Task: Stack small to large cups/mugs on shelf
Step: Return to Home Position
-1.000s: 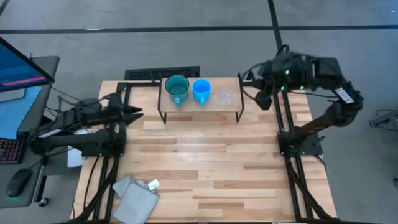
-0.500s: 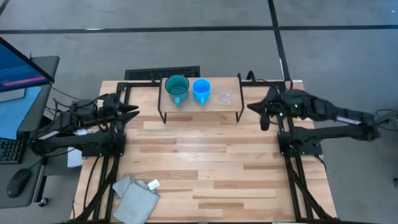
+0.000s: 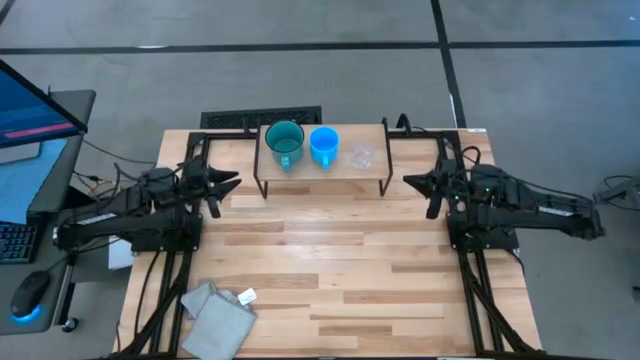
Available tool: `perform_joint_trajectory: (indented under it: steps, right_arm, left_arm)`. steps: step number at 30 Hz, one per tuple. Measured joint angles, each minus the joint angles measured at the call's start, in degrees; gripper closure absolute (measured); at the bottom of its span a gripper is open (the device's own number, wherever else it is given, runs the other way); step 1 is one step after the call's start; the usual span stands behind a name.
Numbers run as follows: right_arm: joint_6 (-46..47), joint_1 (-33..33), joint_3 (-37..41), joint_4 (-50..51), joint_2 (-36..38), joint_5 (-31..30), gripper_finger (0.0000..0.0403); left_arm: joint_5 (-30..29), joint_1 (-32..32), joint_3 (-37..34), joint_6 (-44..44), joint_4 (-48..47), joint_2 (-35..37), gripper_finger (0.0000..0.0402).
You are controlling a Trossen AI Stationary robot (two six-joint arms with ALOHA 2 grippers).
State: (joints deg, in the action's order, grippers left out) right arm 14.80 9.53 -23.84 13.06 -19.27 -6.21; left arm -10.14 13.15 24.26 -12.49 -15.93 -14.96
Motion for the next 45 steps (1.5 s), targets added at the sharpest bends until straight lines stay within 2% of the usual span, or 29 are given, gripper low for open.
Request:
perform_joint_trajectory:
  steps: [6, 14, 19, 21, 28, 34, 41, 45]
  right_arm:
    - [0.20, 1.94, 7.29, -2.92, 7.04, -0.05, 0.0402]
    - [1.85, 5.40, 15.15, -6.12, 14.83, 3.17, 0.0402]
    - [2.83, 7.59, 17.89, -6.44, 18.02, 4.77, 0.0402]
    - [3.24, 8.39, 18.94, -6.35, 19.11, 4.91, 0.0402]
    - [3.71, 10.25, 20.88, -6.49, 19.20, 7.13, 0.0402]
    - [3.06, 11.90, 23.06, -12.73, 19.02, 7.84, 0.0401]
    - [3.25, 12.86, 23.09, -12.83, 16.79, 7.93, 0.0401]
    - [3.72, 12.86, 23.09, -12.83, 15.49, 7.91, 0.0401]
  left_arm:
    - [-1.54, 0.02, -2.68, -0.34, 0.88, 2.01, 0.0288]
    - [-4.53, 0.09, -8.68, -4.75, 1.35, 12.49, 0.0288]
    - [-4.81, 0.07, -14.70, -4.96, 10.28, 14.79, 0.0288]
    - [-5.53, 0.10, -16.74, -5.48, 10.67, 14.65, 0.0288]
    - [-5.70, 0.13, -20.85, -8.22, 13.08, 14.73, 0.0288]
    - [-6.04, 0.87, -21.59, -8.72, 13.98, 14.73, 0.0288]
    - [-4.32, 3.37, -21.59, -8.62, 13.62, 14.57, 0.0288]
    - [-3.66, 3.98, -21.59, -5.61, 13.50, 14.57, 0.0288]
